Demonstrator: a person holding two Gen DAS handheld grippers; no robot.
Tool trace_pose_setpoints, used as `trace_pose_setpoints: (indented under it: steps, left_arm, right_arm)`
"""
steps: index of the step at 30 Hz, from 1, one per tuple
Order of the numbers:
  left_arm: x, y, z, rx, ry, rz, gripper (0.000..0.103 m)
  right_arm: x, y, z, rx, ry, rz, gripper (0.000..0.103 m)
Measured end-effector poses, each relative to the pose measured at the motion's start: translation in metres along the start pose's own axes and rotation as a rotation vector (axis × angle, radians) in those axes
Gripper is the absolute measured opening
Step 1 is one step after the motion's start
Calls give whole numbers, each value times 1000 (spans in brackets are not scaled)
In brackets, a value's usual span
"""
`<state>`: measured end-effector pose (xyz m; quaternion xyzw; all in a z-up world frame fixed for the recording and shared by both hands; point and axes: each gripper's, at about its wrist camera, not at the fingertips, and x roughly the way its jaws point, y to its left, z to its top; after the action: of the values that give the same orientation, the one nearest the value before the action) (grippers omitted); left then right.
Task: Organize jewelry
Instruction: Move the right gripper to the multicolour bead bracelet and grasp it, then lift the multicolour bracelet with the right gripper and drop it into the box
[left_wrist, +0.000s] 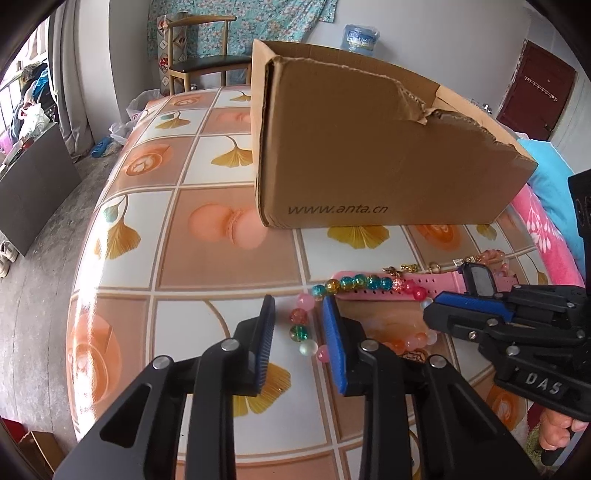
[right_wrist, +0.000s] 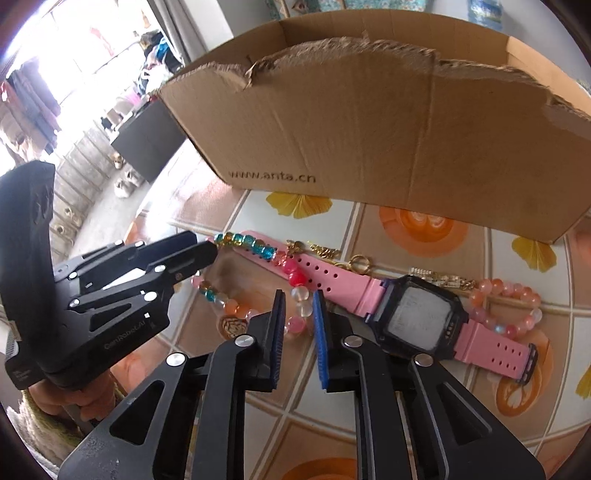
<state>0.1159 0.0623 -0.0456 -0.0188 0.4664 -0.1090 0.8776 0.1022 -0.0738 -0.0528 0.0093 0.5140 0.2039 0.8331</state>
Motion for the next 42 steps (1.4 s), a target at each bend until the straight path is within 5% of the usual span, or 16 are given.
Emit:
trace_pose_setpoints:
  steps: [3, 9, 21, 26, 33, 42]
  left_arm:
    - [-1, -2, -1, 6, -1, 7, 26]
    - [-2, -2, -2, 5, 1, 29, 9]
    - [-29, 3, -33, -60, 71, -9, 10]
    - [-34, 7, -33, -67, 59, -31, 14]
    - [-27, 4, -26, -33, 74, -54, 21]
    - [-21, -9, -26, 56, 94, 5, 21]
  right_arm:
    - [13, 1, 4, -19, -2, -19, 11]
    - [12, 8, -5, -27, -4, -10, 7]
    - [3, -4, -31, -20, 49, 52, 8]
    - [3, -2, -24, -6, 47, 59, 17]
    - [8, -1, -28, -22, 59, 27, 19]
    - [12, 17, -28, -101, 66, -54, 17]
